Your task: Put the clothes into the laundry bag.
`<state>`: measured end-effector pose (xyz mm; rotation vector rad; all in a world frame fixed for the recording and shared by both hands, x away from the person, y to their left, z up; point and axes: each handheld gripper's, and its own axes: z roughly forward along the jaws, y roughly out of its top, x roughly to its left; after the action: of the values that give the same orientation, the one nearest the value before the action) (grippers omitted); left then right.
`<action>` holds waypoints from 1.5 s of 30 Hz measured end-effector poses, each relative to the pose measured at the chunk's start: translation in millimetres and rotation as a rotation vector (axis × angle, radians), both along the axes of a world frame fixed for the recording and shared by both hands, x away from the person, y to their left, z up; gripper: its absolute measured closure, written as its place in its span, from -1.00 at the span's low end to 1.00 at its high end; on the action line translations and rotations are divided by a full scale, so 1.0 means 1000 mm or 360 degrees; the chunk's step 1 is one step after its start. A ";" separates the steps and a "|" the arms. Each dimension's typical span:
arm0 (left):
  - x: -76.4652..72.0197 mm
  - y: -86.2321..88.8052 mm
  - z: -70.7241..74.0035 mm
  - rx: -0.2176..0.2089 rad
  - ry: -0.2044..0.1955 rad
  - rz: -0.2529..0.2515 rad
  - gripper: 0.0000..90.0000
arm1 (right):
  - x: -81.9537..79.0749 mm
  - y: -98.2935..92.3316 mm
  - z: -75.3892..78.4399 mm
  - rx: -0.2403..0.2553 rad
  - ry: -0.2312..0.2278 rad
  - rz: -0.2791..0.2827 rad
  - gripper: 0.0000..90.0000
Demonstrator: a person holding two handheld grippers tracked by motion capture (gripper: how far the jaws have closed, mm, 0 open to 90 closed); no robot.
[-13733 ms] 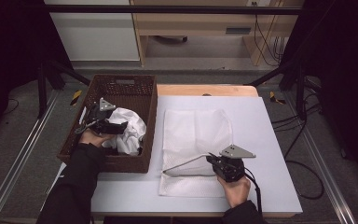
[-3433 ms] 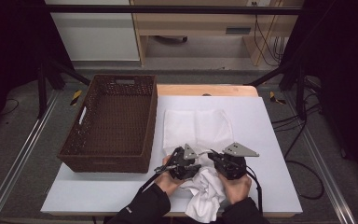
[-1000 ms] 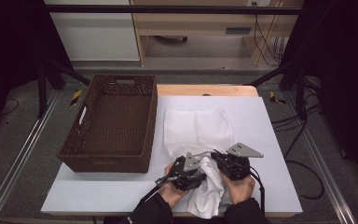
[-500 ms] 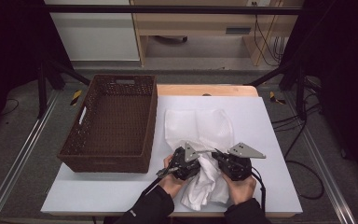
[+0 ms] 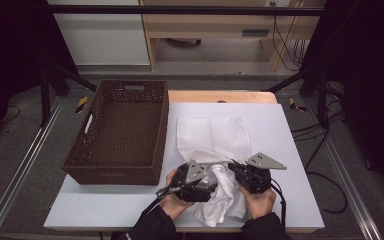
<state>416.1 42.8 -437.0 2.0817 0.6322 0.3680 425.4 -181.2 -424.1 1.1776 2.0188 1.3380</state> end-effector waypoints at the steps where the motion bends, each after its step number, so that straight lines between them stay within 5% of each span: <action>1: -0.005 -0.001 0.000 0.0001 0.0006 -0.0024 -0.39 | 0.000 0.000 0.000 -0.0001 0.0002 0.0001 0.95; 8: 0.002 -0.028 -0.029 0.0067 0.0128 -0.0018 -0.33 | 0.001 0.001 -0.001 0.0000 0.0007 0.0000 0.95; 9: 0.006 -0.031 -0.034 0.0039 0.0145 0.0009 -0.23 | 0.001 0.001 -0.001 -0.0003 0.0012 0.0000 0.95; 11: 0.010 -0.031 -0.035 -0.0026 0.0184 -0.0028 0.34 | 0.001 0.000 -0.002 -0.0004 0.0018 0.0002 0.95; 14: 0.011 -0.033 -0.029 -0.0020 0.0141 -0.0013 0.71 | 0.002 -0.001 -0.002 0.0002 0.0019 0.0001 0.95; 18: 0.012 -0.035 -0.016 0.0008 0.0070 -0.0024 0.80 | 0.001 -0.001 0.001 0.0007 -0.0001 -0.0007 0.95; 22: 0.020 -0.041 -0.014 0.0057 0.0048 -0.0015 0.80 | 0.000 -0.002 0.004 0.0020 -0.0022 -0.0011 0.95; 25: 0.033 -0.048 -0.027 0.0087 0.0025 0.0041 0.72 | -0.001 -0.003 0.006 0.0023 -0.0029 -0.0010 0.95; 29: 0.044 -0.052 -0.045 0.0050 0.0058 0.0055 0.55 | -0.002 -0.002 0.006 0.0025 -0.0029 0.0005 0.95; 32: 0.043 -0.051 -0.043 0.0040 0.0069 0.0040 0.47 | -0.002 -0.001 0.004 0.0028 -0.0021 0.0009 0.95; 35: 0.038 -0.045 -0.037 0.0026 0.0108 0.0017 0.17 | -0.001 -0.002 0.002 0.0025 -0.0004 0.0005 0.95; 39: 0.022 -0.025 -0.019 0.0052 0.0034 0.0003 -0.17 | -0.001 -0.003 0.001 0.0019 0.0001 0.0000 0.95; 45: 0.002 0.025 0.000 0.0120 -0.0027 0.0086 -0.22 | -0.001 -0.002 0.001 0.0008 -0.0002 -0.0006 0.95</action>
<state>418.1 67.6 -436.8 2.1342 0.6747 0.4458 423.9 -183.3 -423.0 1.1823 2.0125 1.3422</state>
